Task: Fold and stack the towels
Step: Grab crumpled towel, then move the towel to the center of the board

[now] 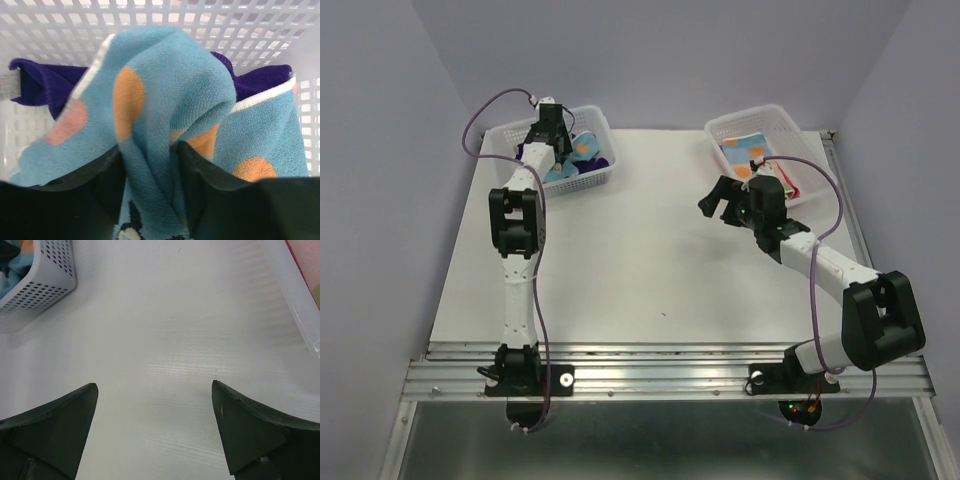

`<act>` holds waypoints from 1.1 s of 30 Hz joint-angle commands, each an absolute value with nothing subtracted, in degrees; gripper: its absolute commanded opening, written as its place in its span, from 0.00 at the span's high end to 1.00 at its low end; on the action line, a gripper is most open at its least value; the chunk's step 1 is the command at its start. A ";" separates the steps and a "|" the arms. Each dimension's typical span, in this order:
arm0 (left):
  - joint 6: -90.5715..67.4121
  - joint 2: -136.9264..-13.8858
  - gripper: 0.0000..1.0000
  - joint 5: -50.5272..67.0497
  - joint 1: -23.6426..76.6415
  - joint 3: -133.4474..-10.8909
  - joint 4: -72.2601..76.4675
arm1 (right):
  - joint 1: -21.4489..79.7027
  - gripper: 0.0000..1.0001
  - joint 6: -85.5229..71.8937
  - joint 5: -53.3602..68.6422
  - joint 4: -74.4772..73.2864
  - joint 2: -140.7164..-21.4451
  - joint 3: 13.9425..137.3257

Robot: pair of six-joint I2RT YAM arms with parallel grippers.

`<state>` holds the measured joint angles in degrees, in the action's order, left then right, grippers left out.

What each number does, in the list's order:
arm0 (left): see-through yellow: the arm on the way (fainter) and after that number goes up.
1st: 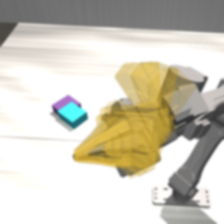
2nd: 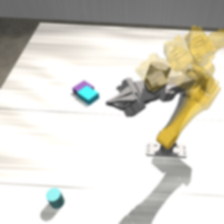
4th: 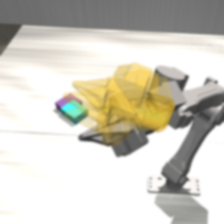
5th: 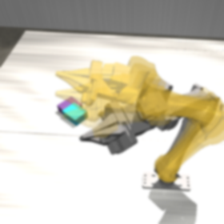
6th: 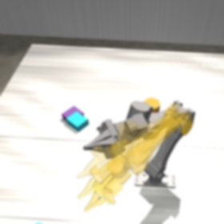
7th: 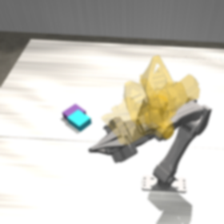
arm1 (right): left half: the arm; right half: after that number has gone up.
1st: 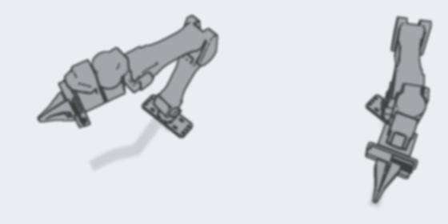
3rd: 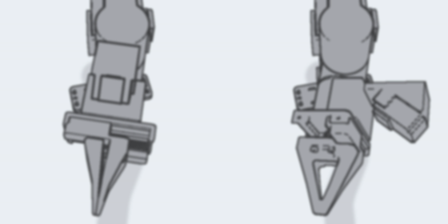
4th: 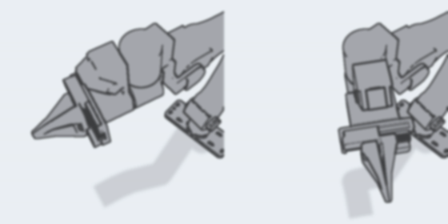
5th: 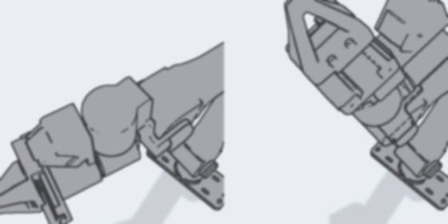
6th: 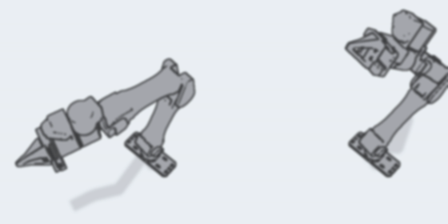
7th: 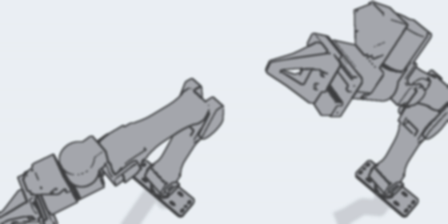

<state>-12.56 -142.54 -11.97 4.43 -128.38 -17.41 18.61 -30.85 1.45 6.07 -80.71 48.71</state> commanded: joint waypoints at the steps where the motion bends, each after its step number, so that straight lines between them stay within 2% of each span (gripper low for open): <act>1: -11.60 -139.14 0.53 -11.51 3.96 -129.47 -14.94 | 18.63 0.00 -30.06 1.14 9.49 -80.51 47.46; 2: -11.43 -138.52 0.63 -11.86 3.96 -129.55 -15.03 | 18.63 0.00 -30.15 1.14 9.41 -80.68 47.55; 4: -11.25 -137.73 0.71 -12.13 3.96 -129.64 -15.73 | 18.63 0.00 -30.06 1.58 9.58 -80.95 47.55; 7: -11.25 -135.27 0.98 -12.13 3.96 -129.55 -16.61 | 18.63 0.00 -30.15 1.84 9.76 -80.95 47.55; 8: -11.16 -133.52 1.00 -12.22 3.96 -129.03 -16.79 | 18.63 0.00 -30.06 1.85 9.84 -80.86 47.46; 17: -12.30 -116.30 1.00 -9.49 4.04 -114.80 -12.75 | 18.63 0.00 -30.41 2.99 10.63 -78.67 46.14; 22: -13.44 -101.81 1.00 -6.16 4.13 -104.97 -8.62 | 18.63 0.00 -30.59 3.43 11.16 -76.65 45.26; 26: -14.59 -95.82 1.00 -2.65 4.22 -101.87 -7.91 | 18.63 0.00 -30.85 4.48 11.34 -74.71 44.21; 29: -15.47 -88.36 1.00 4.11 5.27 -99.59 -6.77 | 18.72 0.00 -31.29 5.01 12.13 -72.52 42.81; 33: -16.70 -81.50 1.00 7.82 9.31 -97.30 -4.66 | 18.63 0.00 -32.60 4.66 11.08 -68.57 41.31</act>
<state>-15.33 -87.90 1.02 5.85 -98.91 -9.17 18.61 -31.33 4.32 8.62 -72.77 43.07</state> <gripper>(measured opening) 0.062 1.000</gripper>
